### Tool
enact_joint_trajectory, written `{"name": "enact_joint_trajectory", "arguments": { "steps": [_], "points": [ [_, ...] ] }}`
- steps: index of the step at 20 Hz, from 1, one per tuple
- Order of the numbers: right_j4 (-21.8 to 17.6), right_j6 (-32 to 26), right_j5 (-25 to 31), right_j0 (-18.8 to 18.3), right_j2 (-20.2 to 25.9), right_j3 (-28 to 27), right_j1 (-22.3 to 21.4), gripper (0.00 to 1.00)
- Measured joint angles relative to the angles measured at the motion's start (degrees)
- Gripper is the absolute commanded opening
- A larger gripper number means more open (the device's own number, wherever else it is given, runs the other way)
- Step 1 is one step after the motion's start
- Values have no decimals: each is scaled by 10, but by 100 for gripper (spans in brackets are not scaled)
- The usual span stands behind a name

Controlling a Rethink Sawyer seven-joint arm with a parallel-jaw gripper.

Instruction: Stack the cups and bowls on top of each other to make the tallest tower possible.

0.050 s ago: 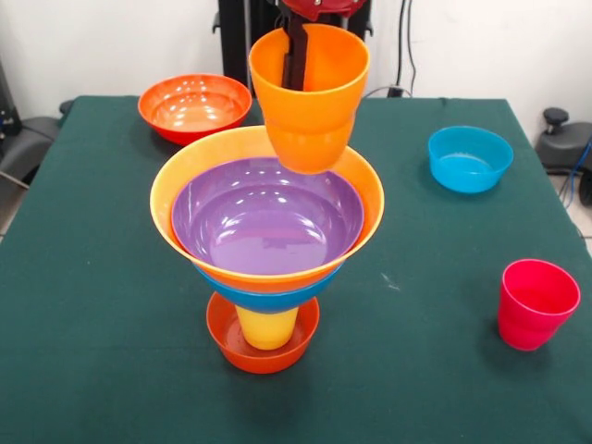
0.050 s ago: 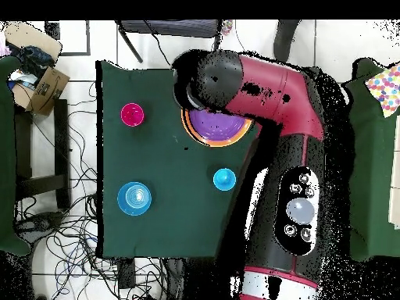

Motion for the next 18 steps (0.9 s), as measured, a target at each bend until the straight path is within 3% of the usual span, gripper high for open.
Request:
{"name": "enact_joint_trajectory", "arguments": {
  "steps": [18],
  "points": [
    [-25,0,-2,-5,30,1,7,0]
  ]
}}
